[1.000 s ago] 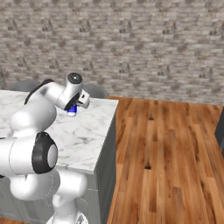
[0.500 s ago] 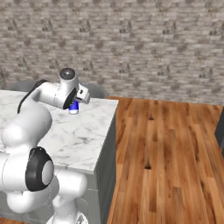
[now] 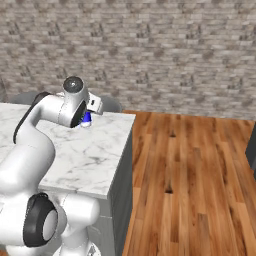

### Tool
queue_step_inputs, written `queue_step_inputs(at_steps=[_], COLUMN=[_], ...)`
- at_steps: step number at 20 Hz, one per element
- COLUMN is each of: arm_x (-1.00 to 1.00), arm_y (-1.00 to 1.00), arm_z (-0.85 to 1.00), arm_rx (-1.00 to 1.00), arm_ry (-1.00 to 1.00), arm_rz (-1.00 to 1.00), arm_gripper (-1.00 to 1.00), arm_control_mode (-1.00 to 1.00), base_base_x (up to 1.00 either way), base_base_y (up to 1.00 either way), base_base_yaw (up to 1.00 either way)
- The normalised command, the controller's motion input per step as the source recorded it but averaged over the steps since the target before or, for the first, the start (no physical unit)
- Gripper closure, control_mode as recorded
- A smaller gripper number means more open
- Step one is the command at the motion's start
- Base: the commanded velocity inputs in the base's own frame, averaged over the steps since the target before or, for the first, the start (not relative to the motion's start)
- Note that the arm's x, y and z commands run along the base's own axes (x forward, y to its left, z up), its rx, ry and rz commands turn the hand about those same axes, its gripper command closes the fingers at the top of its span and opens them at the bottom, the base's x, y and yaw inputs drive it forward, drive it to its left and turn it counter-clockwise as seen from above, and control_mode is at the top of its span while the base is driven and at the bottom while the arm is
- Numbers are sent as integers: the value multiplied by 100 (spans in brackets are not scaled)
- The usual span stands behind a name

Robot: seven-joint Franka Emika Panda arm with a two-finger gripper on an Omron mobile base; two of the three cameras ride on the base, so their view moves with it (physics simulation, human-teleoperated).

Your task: Pick the bottled water from the counter and place it in the open cabinet.

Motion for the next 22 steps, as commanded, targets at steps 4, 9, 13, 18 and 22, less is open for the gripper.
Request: queue_step_inputs(at_steps=[4, 9, 13, 18, 22], arm_x=[-46, -32, -2, 0, 0], arm_y=[-17, -11, 0, 0, 0], arm_z=[22, 5, 0, 0, 0], arm_rx=[-3, -1, 0, 0, 0], arm_ry=[-18, -10, 0, 0, 0], arm_rz=[-2, -1, 0, 0, 0], arm_gripper=[100, 100, 100, 100, 100], arm_control_mode=[-100, -100, -100, -100, -100], base_base_x=[0, 0, 0, 0, 0], base_base_y=[0, 0, 0, 0, 0], base_base_yaw=[0, 0, 0, 0, 0])
